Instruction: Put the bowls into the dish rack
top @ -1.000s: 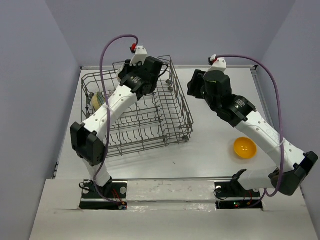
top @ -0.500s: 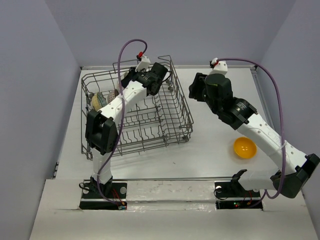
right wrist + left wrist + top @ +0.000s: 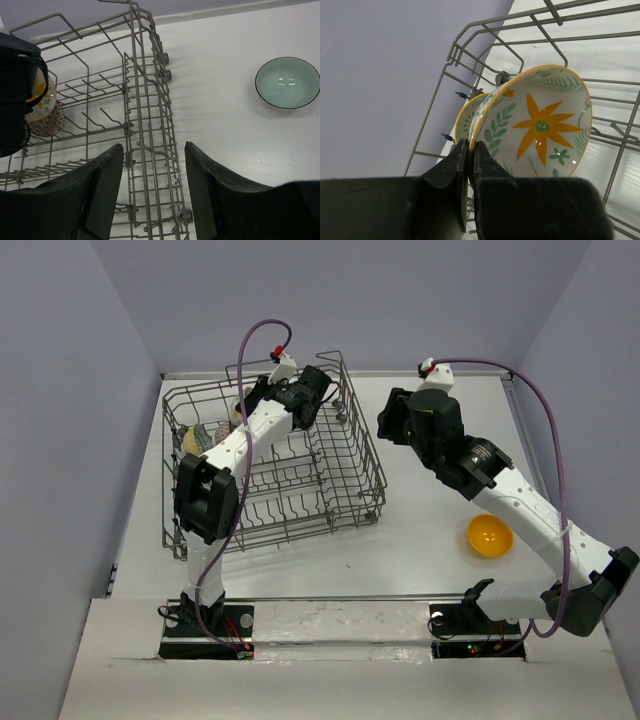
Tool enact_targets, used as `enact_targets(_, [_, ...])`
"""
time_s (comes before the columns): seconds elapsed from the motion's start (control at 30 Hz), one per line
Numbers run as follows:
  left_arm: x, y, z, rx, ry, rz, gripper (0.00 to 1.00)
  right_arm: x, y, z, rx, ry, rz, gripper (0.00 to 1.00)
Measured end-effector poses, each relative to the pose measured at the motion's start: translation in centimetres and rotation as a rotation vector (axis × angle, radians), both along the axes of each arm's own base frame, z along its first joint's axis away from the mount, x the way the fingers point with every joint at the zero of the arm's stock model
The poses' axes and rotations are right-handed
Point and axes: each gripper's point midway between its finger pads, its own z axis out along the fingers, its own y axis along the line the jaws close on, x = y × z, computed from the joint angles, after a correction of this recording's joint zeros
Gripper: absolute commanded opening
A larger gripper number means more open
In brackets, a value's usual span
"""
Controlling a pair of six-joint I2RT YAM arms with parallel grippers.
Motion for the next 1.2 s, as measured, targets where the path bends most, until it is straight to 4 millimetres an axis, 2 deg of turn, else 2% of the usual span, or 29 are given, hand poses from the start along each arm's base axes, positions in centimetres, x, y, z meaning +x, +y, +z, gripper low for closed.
enact_targets(0.3, [0.8, -0.2, -2.9, 0.039, 0.067, 0.002, 0.0, 0.0, 0.0, -0.7, -0.008, 0.01, 0.001, 0.58])
enact_targets(0.83, [1.2, -0.3, -3.7, 0.083, 0.107, -0.001, 0.0, 0.0, 0.0, -0.6, -0.007, 0.008, 0.0, 0.58])
enact_targets(1.2, [1.4, -1.2, -4.3, 0.103, 0.12, -0.017, 0.0, 0.0, 0.0, -0.7, -0.008, 0.009, 0.0, 0.58])
